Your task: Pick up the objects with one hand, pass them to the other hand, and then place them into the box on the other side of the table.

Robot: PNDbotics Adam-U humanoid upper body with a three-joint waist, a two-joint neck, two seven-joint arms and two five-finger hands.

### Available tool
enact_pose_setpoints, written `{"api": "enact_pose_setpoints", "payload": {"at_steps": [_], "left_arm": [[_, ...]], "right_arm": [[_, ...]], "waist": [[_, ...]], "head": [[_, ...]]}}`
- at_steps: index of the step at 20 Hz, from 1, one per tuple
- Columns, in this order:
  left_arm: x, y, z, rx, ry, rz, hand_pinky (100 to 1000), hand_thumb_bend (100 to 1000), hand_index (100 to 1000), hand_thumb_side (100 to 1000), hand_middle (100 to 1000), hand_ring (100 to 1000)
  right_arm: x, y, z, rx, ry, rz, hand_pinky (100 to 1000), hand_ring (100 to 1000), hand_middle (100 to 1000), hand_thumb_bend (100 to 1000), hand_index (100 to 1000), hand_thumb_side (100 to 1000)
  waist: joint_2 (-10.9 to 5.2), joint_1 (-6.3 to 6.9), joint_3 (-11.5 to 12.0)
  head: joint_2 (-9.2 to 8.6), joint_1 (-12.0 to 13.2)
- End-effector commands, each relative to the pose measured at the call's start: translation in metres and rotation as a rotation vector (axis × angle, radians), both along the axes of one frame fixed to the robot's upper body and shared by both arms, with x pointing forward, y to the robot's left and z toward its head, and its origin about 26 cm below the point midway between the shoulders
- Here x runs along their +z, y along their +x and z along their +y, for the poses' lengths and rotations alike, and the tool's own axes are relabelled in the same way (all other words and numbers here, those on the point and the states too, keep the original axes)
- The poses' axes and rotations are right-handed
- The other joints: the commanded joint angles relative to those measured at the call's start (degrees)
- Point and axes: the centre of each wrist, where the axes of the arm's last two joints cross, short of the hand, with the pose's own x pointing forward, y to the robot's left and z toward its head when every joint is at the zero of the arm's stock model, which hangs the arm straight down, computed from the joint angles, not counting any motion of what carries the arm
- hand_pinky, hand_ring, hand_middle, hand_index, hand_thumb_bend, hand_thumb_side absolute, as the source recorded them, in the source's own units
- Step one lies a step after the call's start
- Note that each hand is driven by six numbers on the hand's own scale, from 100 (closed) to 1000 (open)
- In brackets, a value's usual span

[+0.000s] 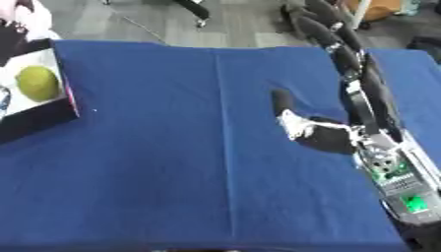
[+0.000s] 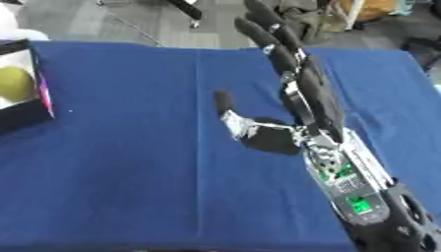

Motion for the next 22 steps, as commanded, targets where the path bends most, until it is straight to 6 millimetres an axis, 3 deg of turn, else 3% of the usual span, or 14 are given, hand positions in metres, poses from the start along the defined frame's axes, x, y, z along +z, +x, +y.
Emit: {"api": "enact_pose_setpoints", "payload": {"at_steps": [1, 2, 3, 4, 7, 9, 10, 12, 13, 16, 22], "left_arm": [[0.018, -0.001, 0.036, 0.221, 0.271, -0.003, 700, 318, 499, 280, 482, 637], [0.016, -0.001, 0.044, 0.27, 0.357, 0.026, 685, 412, 514, 211, 480, 618], [0.012, -0.001, 0.052, 0.319, 0.44, 0.066, 683, 423, 516, 205, 480, 616], [0.008, -0.001, 0.06, 0.36, 0.513, 0.11, 677, 493, 536, 176, 485, 610], [-0.009, -0.003, 0.086, 0.456, 0.704, 0.291, 685, 684, 624, 201, 517, 615], [-0.019, -0.004, 0.101, 0.48, 0.795, 0.418, 699, 742, 676, 240, 542, 631], [-0.024, -0.006, 0.106, 0.479, 0.831, 0.48, 730, 828, 762, 369, 613, 675], [-0.031, -0.008, 0.116, 0.463, 0.878, 0.606, 768, 904, 839, 505, 704, 728], [-0.031, -0.009, 0.119, 0.46, 0.893, 0.647, 804, 974, 890, 668, 773, 772], [-0.021, -0.011, 0.122, 0.471, 0.914, 0.674, 833, 1000, 900, 695, 805, 802], [0.03, -0.024, 0.109, 0.465, 0.895, 0.454, 869, 981, 881, 522, 819, 841]], "right_arm": [[0.005, -0.001, -0.006, -0.021, -0.009, -0.015, 936, 932, 1000, 146, 940, 470], [0.005, -0.001, -0.006, -0.024, -0.009, -0.012, 936, 931, 1000, 140, 941, 474], [0.004, -0.001, -0.006, -0.025, -0.01, -0.01, 936, 931, 1000, 140, 941, 474], [0.004, -0.001, -0.007, -0.027, -0.01, -0.009, 936, 930, 1000, 139, 941, 476], [0.003, -0.002, -0.007, -0.028, -0.013, -0.003, 935, 929, 1000, 124, 940, 483], [0.002, -0.002, -0.007, -0.028, -0.016, 0.004, 935, 928, 1000, 119, 940, 487], [0.002, -0.002, -0.007, -0.027, -0.017, 0.006, 935, 928, 1000, 116, 940, 489], [0.002, -0.002, -0.007, -0.026, -0.019, 0.009, 935, 927, 1000, 112, 939, 492], [0.002, -0.002, -0.007, -0.026, -0.019, 0.01, 935, 926, 1000, 109, 940, 493], [0.002, -0.002, -0.007, -0.028, -0.021, 0.011, 935, 925, 1000, 106, 940, 495], [0.002, -0.002, -0.009, -0.044, -0.023, 0.012, 934, 924, 1000, 101, 940, 496]], "waist": [[-0.93, 0.45, -0.3], [-0.91, 0.51, -0.4], [-0.9, 0.57, -0.5], [-0.88, 0.63, -0.6], [-0.89, 0.76, -0.9], [-0.89, 0.82, -1.1], [-0.87, 0.84, -1.2], [-0.82, 0.91, -1.2], [-0.79, 0.94, -1.2], [-0.7, 1.04, -1.1], [-0.49, 1.28, -0.8]], "head": [[-0.14, 4.0], [-0.14, 5.2], [-0.14, 6.3], [-0.14, 7.3], [-0.14, 9.6], [-0.14, 10.5], [-0.14, 11.0], [-0.14, 11.6], [-0.14, 11.8], [-0.14, 12.0], [-0.14, 12.1]]}}
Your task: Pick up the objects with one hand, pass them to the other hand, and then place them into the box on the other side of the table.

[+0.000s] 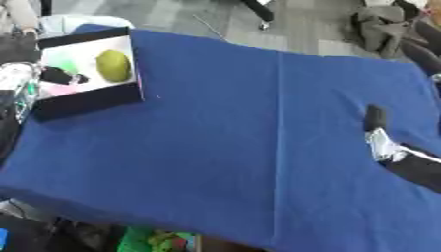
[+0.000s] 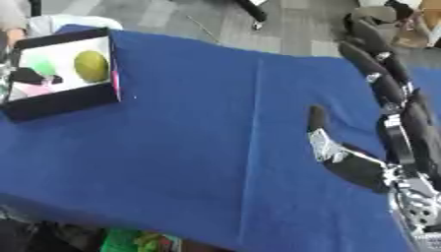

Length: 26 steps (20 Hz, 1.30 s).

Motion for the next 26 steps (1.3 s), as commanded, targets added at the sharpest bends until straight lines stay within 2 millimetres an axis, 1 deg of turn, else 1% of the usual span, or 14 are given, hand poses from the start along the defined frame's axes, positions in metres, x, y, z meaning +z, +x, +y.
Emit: {"api": "enact_pose_setpoints", "payload": {"at_steps": [1, 2, 3, 5, 6, 7, 8, 10, 13, 15, 19, 21, 24, 26], "left_arm": [[0.054, -0.012, 0.0, -0.049, 0.028, -0.163, 873, 960, 877, 506, 819, 847], [0.063, -0.016, -0.007, -0.081, 0.006, -0.217, 890, 853, 863, 499, 820, 869], [0.07, -0.021, -0.014, -0.115, -0.028, -0.272, 902, 782, 852, 488, 819, 883], [0.082, -0.034, -0.032, -0.227, -0.14, -0.403, 919, 576, 825, 536, 814, 914], [0.085, -0.04, -0.041, -0.292, -0.211, -0.465, 920, 538, 819, 548, 810, 918], [0.087, -0.047, -0.054, -0.391, -0.292, -0.53, 900, 414, 800, 634, 783, 906], [0.085, -0.056, -0.066, -0.496, -0.38, -0.588, 898, 373, 792, 674, 779, 907], [0.076, -0.074, -0.089, -0.687, -0.557, -0.683, 895, 349, 783, 721, 774, 907], [0.059, -0.103, -0.117, -0.912, -0.785, -0.803, 890, 385, 774, 714, 768, 902], [0.052, -0.115, -0.137, -1.026, -0.913, -0.872, 890, 408, 774, 692, 770, 902], [0.04, -0.112, -0.187, -1.268, -1.13, -0.917, 894, 445, 777, 638, 776, 909], [0.033, -0.111, -0.209, -1.342, -1.21, -0.914, 903, 440, 780, 646, 785, 920], [0.02, -0.114, -0.234, -1.4, -1.284, -0.87, 919, 428, 785, 678, 806, 943], [0.013, -0.115, -0.246, -1.425, -1.319, -0.831, 920, 426, 786, 685, 808, 945]], "right_arm": [[0.008, 0.0, -0.003, -0.015, -0.003, -0.031, 935, 923, 1000, 100, 940, 496], [0.008, 0.0, -0.004, -0.018, -0.005, -0.032, 935, 923, 1000, 100, 941, 497], [0.008, 0.0, -0.004, -0.022, -0.007, -0.032, 934, 922, 1000, 100, 941, 499], [0.007, 0.0, -0.007, -0.037, -0.01, -0.028, 931, 918, 1000, 100, 940, 502], [0.007, 0.0, -0.008, -0.045, -0.01, -0.025, 928, 916, 1000, 100, 939, 503], [0.007, 0.0, -0.011, -0.056, -0.006, -0.021, 922, 908, 1000, 100, 937, 501], [0.006, 0.0, -0.013, -0.067, 0.0, -0.016, 916, 906, 1000, 100, 936, 500], [0.004, 0.0, -0.018, -0.08, 0.022, 0.001, 905, 907, 1000, 100, 929, 504], [0.004, 0.0, -0.026, -0.079, 0.059, 0.032, 889, 901, 1000, 100, 923, 505], [0.003, 0.0, -0.034, -0.073, 0.088, 0.056, 878, 898, 1000, 100, 920, 504], [0.0, -0.002, -0.054, -0.14, 0.183, 0.095, 841, 897, 1000, 100, 896, 537], [-0.006, -0.004, -0.061, -0.177, 0.258, 0.128, 827, 902, 1000, 100, 881, 573], [-0.016, -0.008, -0.068, -0.231, 0.359, 0.187, 819, 923, 979, 100, 841, 630], [-0.02, -0.01, -0.072, -0.265, 0.411, 0.219, 819, 929, 977, 100, 837, 638]], "waist": [[-0.49, 0.35, 0.2], [-0.48, 0.34, 0.3], [-0.51, 0.34, 0.4], [-0.65, 0.26, 0.6], [-0.73, 0.23, 0.7], [-0.95, 0.15, 0.7], [-1.23, 0.06, 0.7], [-2.07, -0.17, 0.2], [-3.82, -0.36, -2.7], [-4.93, -0.25, -4.6], [-6.21, 0.62, -5.2], [-6.55, 1.24, -5.3], [-6.61, 2.0, -5.6], [-6.49, 2.23, -5.3]], "head": [[-0.14, 0.0], [-0.14, -0.2], [-0.14, -0.5], [-0.14, -1.7], [-0.14, -2.3], [-0.14, -3.2], [-0.14, -4.1], [-0.14, -5.4], [-0.14, -6.6], [-0.14, -7.4], [-0.14, -10.0], [-0.14, -10.7], [-0.14, -10.6], [-0.14, -10.9]]}}
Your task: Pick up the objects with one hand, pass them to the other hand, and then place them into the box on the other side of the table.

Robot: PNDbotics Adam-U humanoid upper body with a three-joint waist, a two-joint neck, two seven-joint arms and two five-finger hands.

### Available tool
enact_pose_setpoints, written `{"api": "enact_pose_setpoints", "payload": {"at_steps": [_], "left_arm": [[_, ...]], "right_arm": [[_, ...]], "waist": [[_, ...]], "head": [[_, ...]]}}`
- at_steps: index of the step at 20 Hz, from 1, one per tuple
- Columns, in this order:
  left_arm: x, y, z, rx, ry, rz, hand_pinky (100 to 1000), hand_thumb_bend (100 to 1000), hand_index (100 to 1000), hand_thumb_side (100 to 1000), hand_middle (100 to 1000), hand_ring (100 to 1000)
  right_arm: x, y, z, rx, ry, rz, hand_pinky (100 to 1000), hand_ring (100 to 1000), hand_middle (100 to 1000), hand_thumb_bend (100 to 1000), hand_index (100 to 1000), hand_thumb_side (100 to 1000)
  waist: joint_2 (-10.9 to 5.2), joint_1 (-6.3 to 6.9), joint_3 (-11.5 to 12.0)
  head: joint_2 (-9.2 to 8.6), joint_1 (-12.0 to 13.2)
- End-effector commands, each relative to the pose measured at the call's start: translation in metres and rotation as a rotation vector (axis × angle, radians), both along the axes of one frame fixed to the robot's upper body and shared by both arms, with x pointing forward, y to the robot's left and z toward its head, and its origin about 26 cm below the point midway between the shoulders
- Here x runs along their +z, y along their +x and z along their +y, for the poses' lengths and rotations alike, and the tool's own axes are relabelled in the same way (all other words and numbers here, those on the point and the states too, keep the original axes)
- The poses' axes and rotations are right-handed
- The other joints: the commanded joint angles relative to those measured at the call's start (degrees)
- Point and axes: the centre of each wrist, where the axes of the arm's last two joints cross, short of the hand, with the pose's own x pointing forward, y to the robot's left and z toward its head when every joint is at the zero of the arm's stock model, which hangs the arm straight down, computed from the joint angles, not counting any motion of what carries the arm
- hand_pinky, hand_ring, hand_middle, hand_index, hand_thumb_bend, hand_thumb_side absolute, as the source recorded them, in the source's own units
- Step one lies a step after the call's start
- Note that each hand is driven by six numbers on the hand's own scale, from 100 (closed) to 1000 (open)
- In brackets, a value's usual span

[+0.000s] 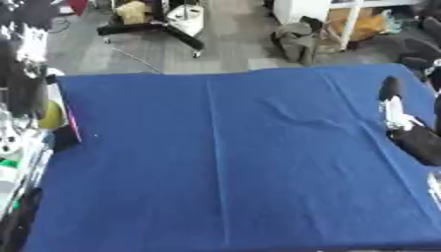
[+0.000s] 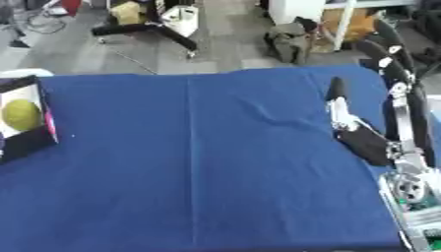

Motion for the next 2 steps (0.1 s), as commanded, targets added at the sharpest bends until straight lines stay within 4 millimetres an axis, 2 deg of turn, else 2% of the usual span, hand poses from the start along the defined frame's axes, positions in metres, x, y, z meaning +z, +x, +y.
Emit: {"api": "enact_pose_setpoints", "payload": {"at_steps": [1, 2], "left_arm": [[-0.0045, -0.0034, -0.019, -0.078, 0.006, -0.001, 926, 406, 788, 730, 816, 956], [-0.0112, -0.0034, -0.0248, -0.1, 0.005, 0.024, 927, 394, 788, 750, 818, 960]], "right_arm": [[0.0023, -0.0027, -0.0064, -0.051, 0.089, 0.017, 823, 974, 973, 100, 805, 682], [-0.0011, -0.0043, -0.0077, -0.067, 0.123, 0.041, 824, 986, 972, 100, 793, 695]], "waist": [[-0.28, -0.03, 0.3], [-0.13, -0.05, 0.3]], "head": [[-0.14, -0.4], [-0.14, -0.5]]}}
